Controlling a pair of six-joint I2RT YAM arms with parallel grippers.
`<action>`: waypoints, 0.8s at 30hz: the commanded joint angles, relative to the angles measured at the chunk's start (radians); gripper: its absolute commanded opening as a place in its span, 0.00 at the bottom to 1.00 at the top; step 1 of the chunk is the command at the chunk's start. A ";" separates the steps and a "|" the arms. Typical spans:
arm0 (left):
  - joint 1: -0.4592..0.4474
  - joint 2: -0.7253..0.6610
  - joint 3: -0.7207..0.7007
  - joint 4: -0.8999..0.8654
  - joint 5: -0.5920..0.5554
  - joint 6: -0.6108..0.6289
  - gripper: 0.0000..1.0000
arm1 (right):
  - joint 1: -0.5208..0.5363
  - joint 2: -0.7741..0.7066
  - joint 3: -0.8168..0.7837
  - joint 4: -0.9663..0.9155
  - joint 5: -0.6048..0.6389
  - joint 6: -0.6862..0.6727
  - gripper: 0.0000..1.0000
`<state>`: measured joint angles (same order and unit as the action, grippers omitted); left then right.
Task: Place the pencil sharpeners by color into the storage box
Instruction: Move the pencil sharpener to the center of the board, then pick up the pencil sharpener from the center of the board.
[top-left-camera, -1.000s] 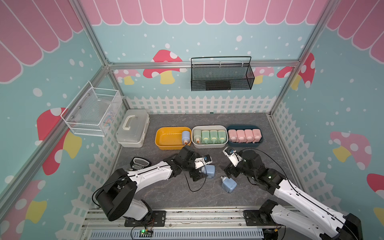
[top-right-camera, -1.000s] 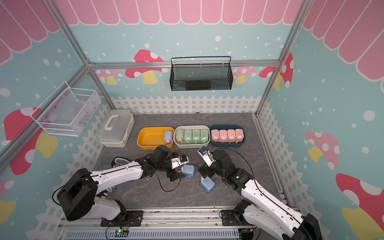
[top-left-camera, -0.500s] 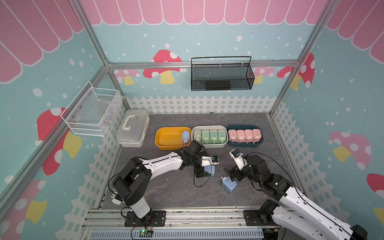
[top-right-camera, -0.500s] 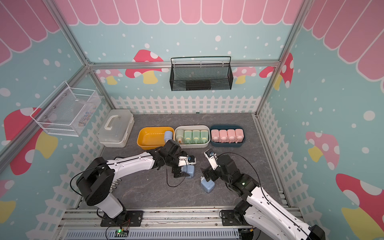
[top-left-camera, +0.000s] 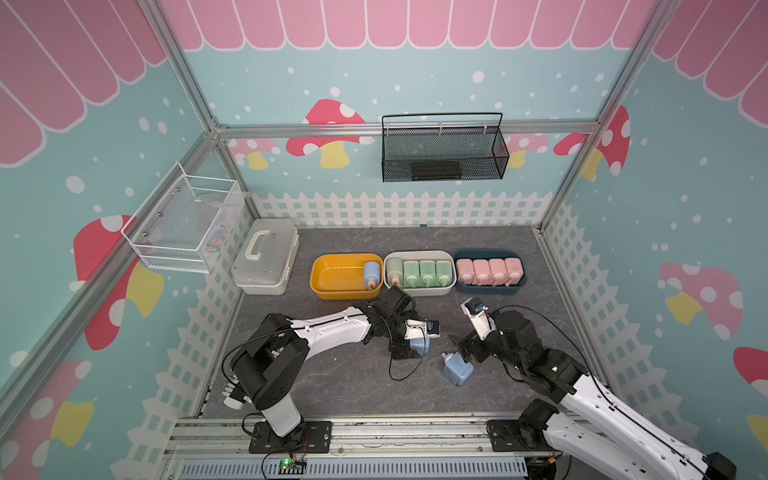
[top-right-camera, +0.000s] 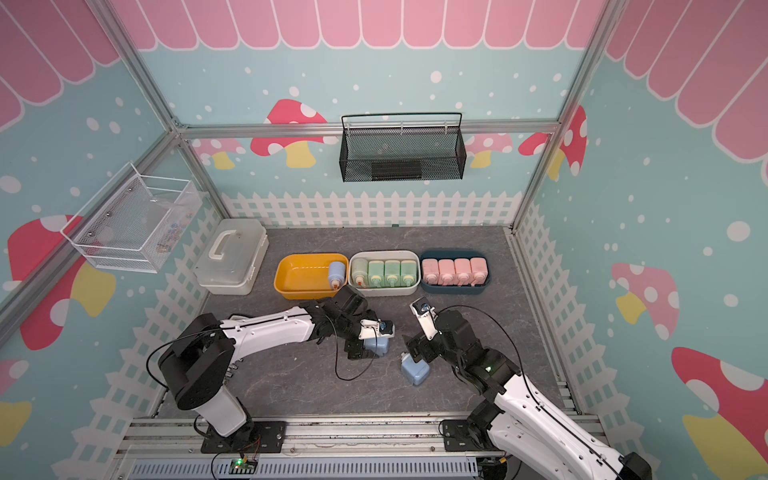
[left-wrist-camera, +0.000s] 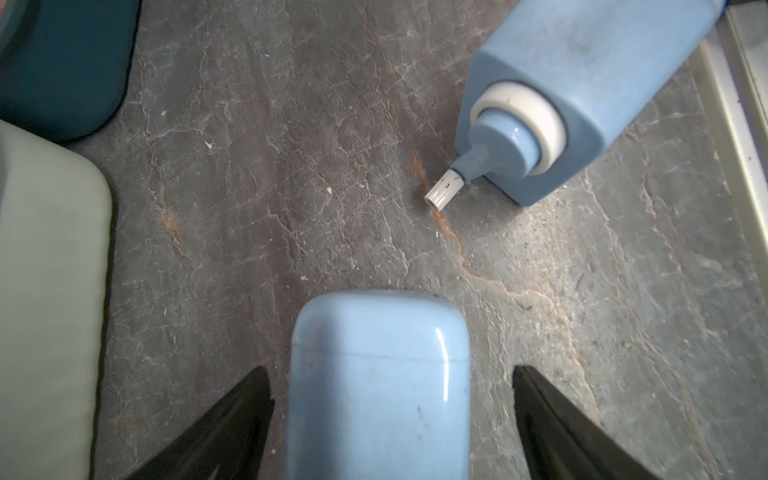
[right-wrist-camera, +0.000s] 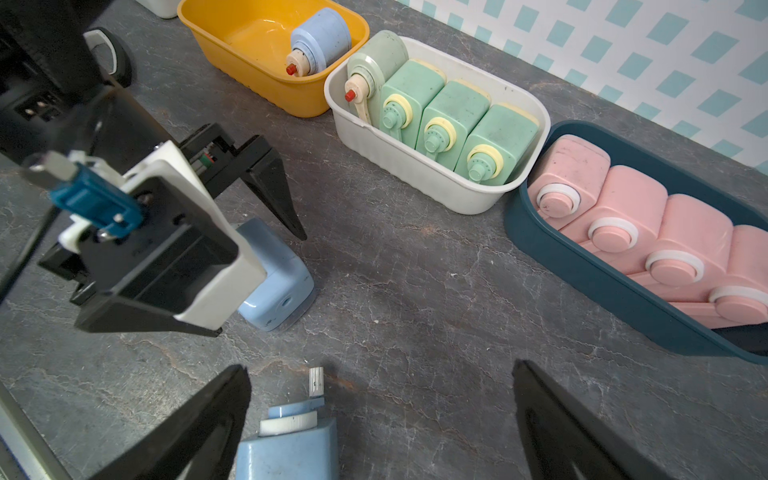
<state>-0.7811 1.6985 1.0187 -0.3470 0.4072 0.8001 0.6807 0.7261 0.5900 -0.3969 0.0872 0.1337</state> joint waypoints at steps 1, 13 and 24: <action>-0.006 0.006 -0.012 0.012 -0.003 0.011 0.89 | 0.001 0.001 -0.012 -0.005 0.006 0.014 0.99; -0.004 -0.001 -0.025 0.032 0.028 -0.010 0.63 | 0.001 -0.019 -0.011 -0.008 -0.004 0.015 0.99; 0.000 -0.014 -0.055 0.109 0.033 -0.101 0.37 | 0.002 -0.012 -0.009 -0.002 -0.010 0.006 0.99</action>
<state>-0.7807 1.6978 0.9874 -0.2756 0.4236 0.7380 0.6807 0.7170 0.5900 -0.3969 0.0856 0.1364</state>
